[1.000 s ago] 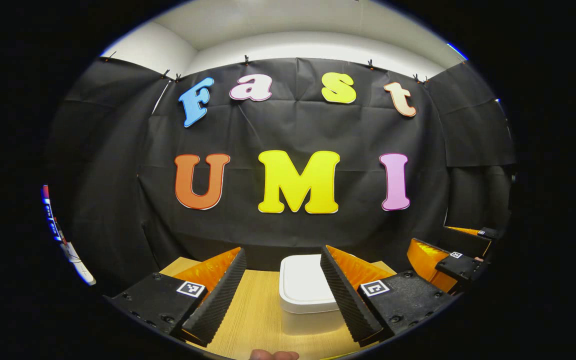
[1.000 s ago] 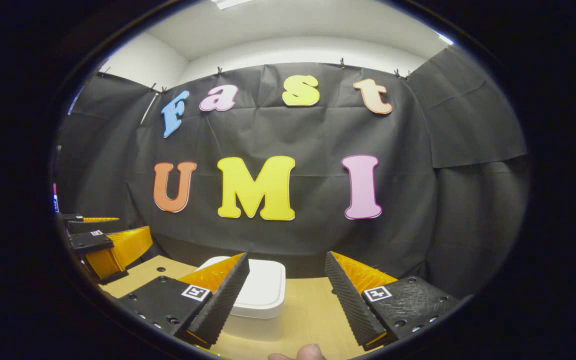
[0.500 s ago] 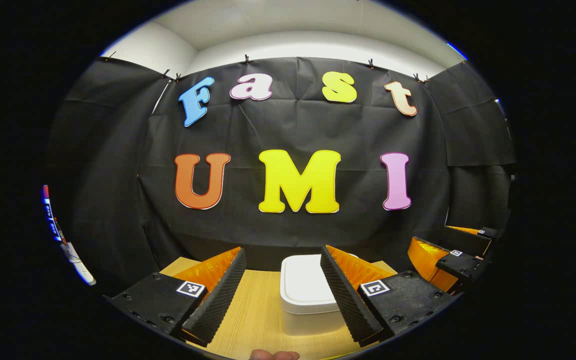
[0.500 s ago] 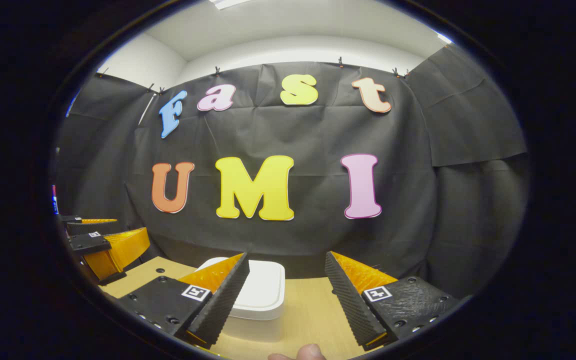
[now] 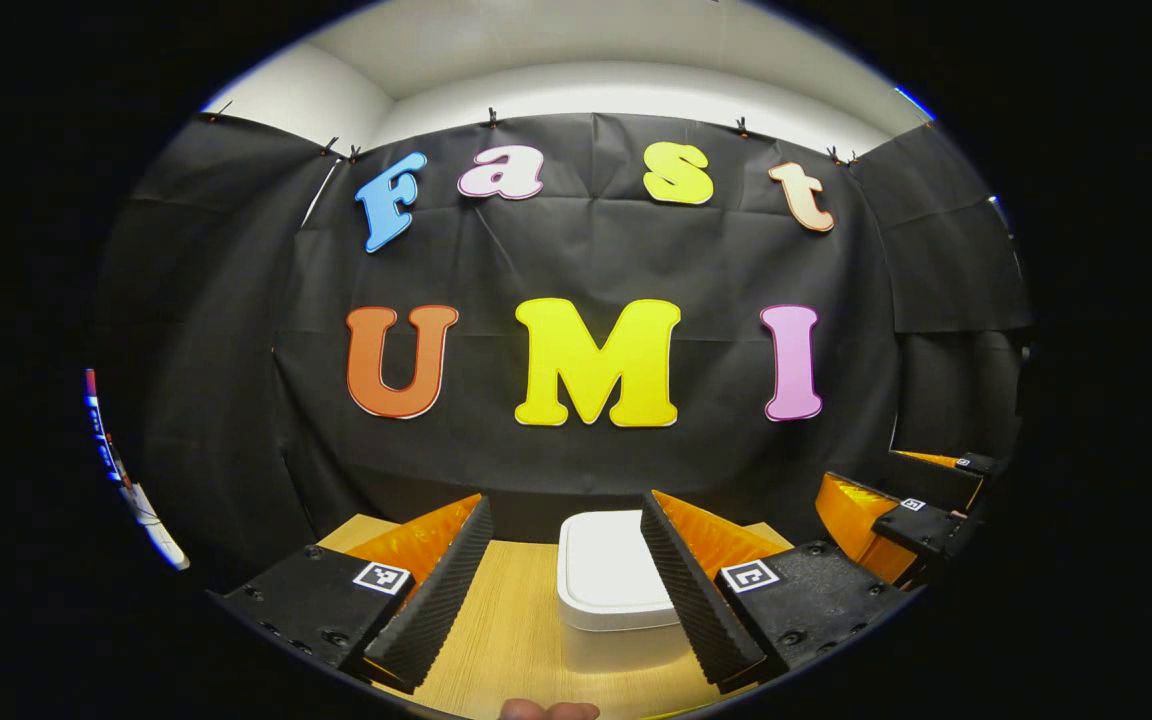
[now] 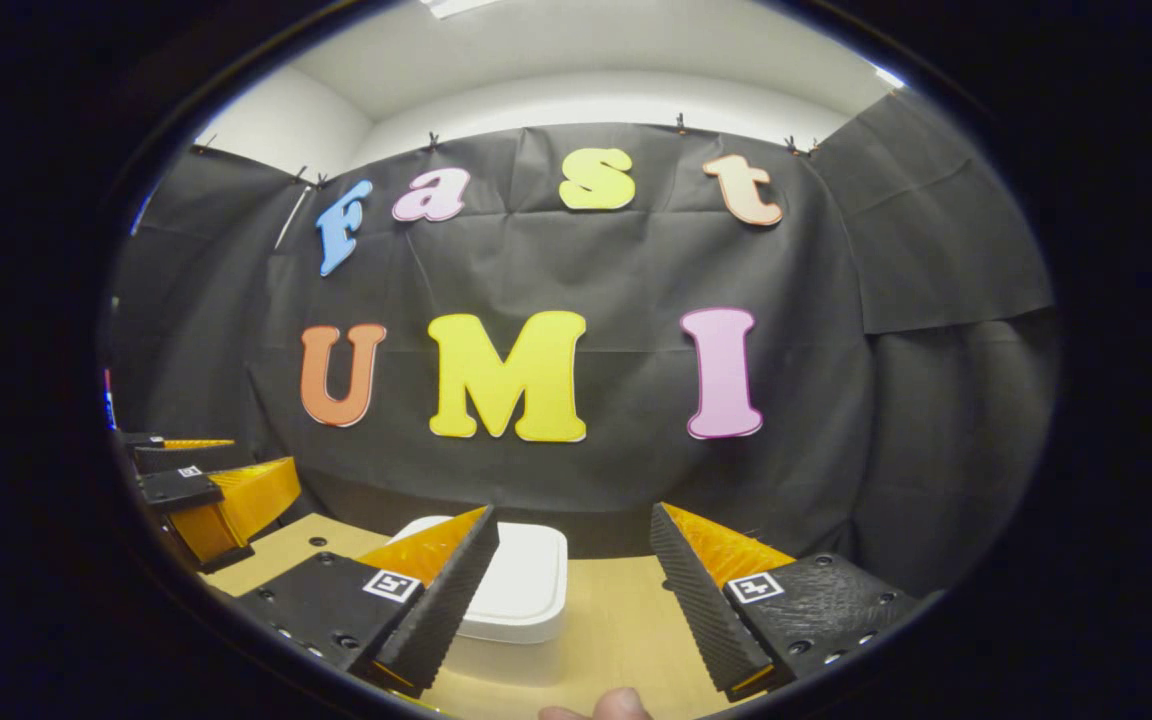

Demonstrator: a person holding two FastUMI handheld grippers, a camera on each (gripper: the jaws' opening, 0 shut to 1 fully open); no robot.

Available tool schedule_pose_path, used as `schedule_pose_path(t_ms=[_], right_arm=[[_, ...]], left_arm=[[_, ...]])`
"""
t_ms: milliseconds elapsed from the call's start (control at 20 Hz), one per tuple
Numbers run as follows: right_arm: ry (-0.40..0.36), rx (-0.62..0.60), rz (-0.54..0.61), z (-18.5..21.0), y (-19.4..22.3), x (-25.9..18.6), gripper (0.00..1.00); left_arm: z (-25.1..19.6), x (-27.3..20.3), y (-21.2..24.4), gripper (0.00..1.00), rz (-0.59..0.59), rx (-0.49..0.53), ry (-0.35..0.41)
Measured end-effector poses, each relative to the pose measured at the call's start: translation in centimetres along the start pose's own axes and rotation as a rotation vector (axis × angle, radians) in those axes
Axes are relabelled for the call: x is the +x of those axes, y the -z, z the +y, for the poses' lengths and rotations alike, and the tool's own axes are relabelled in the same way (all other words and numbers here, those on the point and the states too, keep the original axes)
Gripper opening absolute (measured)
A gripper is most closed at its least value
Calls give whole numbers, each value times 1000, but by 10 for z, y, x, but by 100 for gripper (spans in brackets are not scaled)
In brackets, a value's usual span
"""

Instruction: Press the lid of the desktop garbage bin to open it, pick up the crumpled paper on the desktop and throw it into the bin, then pick up the pop can on the desktop and drop it into the bin, and finally close the garbage bin lid.

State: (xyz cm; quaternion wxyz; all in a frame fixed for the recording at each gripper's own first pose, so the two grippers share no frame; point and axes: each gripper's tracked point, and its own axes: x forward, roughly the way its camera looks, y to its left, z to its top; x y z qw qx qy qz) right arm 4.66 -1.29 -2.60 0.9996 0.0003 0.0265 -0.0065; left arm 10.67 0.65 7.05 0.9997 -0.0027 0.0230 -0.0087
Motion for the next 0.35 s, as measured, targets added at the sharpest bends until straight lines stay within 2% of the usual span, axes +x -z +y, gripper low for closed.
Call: schedule_pose_path(t_ms=[250,350], right_arm=[[-1,-2,-1,-1,-1,0,95],[-4,-1,3,-1,0,-1,95]], left_arm=[[-2,0,1,97,3,-3,1],[-2,0,0,100,1,-2,1]])
